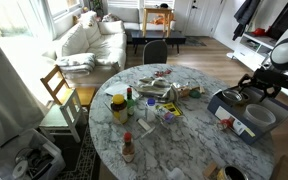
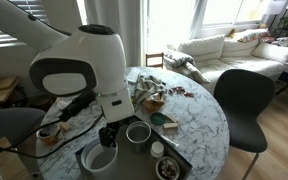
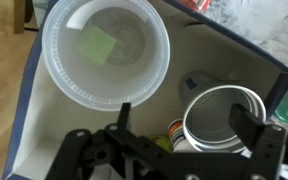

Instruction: Remove the cups from the box and put them in the clear container then remove the bottle with the yellow lid from the container and put it on the table.

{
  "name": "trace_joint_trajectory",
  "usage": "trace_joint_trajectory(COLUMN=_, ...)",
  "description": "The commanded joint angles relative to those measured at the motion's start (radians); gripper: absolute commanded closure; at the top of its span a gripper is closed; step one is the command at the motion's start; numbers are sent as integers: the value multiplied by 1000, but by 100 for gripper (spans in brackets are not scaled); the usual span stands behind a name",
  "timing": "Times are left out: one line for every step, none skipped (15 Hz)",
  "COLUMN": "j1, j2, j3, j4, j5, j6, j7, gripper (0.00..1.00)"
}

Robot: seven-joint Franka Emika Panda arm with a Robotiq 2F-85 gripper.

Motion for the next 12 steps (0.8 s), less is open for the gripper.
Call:
trace_joint_trajectory(j1=-2, j2=92, j3=0, j4=83, j5=-4, j6=-109, j7=160, gripper=0)
trace_joint_trajectory(j1=0, j2=111, j3=-4, j4=92, j5=-22, j6=-107, j7=223, gripper=0)
trace_joint_trajectory(j1=3, j2=131, j3=-9, j4=102, j5=-22, j6=-101, j7=267, gripper=0)
trace_joint_trajectory(j1=5, j2=144, j3=-12, j4=114, j5=-9, j6=-113, j7=288, gripper=0)
trace_joint_trajectory(j1=8, j2=157, j3=-13, j4=117, j5=7, j6=-102, j7=308, gripper=0)
trace_joint_trajectory(j1=9, j2=170, j3=-12, j4=123, j5=35, j6=-102, j7=310, gripper=0)
trace_joint_trajectory(j1=11, j2=182, j3=-11, j4=126, j5=54, j6=-97, j7=316, gripper=0)
trace_joint_trajectory(j1=13, j2=195, j3=-11, j4=130, j5=64, j6=-92, j7=327, gripper=0)
trace_joint_trajectory(j1=14, j2=209, j3=-12, j4=135, j5=69, j6=-94, j7=337, gripper=0)
trace_joint_trajectory(j1=15, j2=222, j3=-13, j4=142, j5=79, j6=-101, j7=342, gripper=0)
trace_joint_trajectory(j1=15, j2=235, j3=-16, j4=146, j5=81, j6=-96, j7=358, gripper=0)
trace_joint_trajectory(j1=15, j2=246, j3=-17, j4=150, j5=92, j6=-90, j7=366, gripper=0)
